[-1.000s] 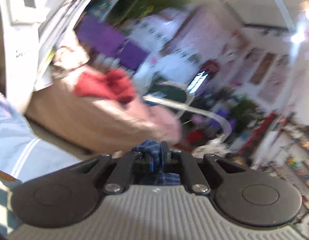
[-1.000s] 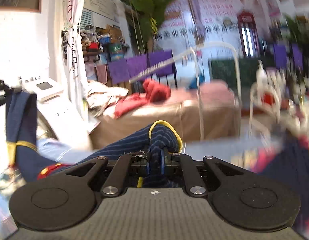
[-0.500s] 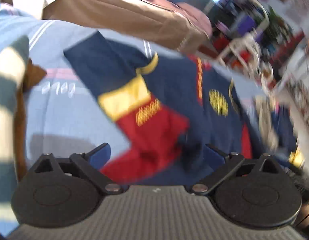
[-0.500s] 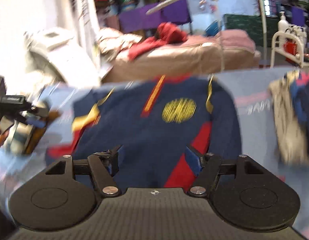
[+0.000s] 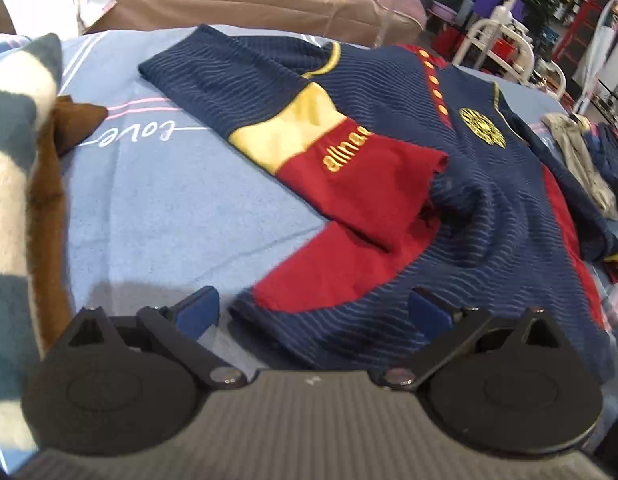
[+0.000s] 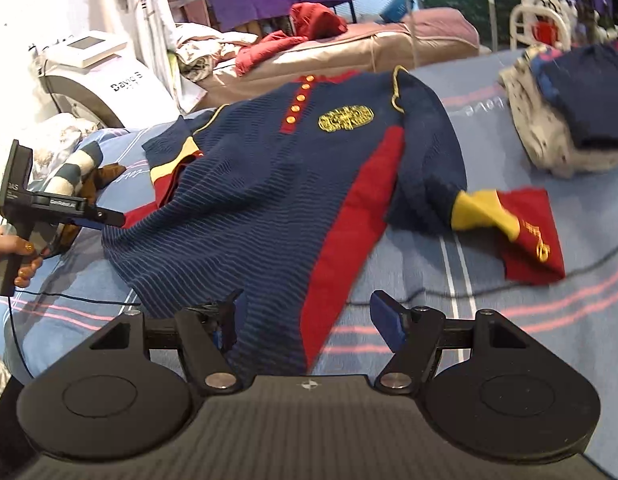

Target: Fold small clothes

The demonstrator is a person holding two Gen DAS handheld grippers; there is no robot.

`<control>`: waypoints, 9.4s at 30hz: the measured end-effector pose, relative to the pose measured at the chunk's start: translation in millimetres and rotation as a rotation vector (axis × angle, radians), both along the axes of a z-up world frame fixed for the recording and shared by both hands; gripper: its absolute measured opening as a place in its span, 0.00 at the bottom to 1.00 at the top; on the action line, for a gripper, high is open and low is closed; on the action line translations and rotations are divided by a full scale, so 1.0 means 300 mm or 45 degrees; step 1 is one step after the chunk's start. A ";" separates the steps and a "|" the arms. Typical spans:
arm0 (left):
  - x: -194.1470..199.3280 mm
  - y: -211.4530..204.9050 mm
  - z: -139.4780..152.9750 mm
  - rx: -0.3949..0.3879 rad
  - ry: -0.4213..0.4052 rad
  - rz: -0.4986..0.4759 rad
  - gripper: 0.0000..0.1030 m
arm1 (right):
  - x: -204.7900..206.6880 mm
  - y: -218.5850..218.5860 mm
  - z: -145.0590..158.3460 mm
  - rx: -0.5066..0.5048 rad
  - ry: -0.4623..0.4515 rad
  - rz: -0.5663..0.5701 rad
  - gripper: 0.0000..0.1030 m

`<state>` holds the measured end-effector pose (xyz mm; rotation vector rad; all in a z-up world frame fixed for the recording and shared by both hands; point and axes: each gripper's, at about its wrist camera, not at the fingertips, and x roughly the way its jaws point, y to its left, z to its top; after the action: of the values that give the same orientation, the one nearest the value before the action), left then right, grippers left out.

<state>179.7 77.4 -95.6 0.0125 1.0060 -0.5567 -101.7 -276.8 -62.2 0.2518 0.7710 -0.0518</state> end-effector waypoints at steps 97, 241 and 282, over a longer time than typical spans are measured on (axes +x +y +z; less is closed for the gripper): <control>-0.555 0.054 0.235 -0.087 0.107 0.069 1.00 | -0.160 -0.392 0.114 0.076 -0.085 -0.429 0.97; -0.572 -0.625 -0.139 -0.436 0.414 -0.461 0.37 | -0.247 -0.096 0.005 0.468 0.042 -0.273 1.00; -0.512 -0.094 0.082 -0.132 0.217 -0.007 0.95 | 0.000 0.355 -0.048 0.231 0.070 0.617 1.00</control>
<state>26.1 49.2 -71.0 -0.1263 1.1420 -0.6222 -101.6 -170.3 -76.5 0.2302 0.8756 0.4721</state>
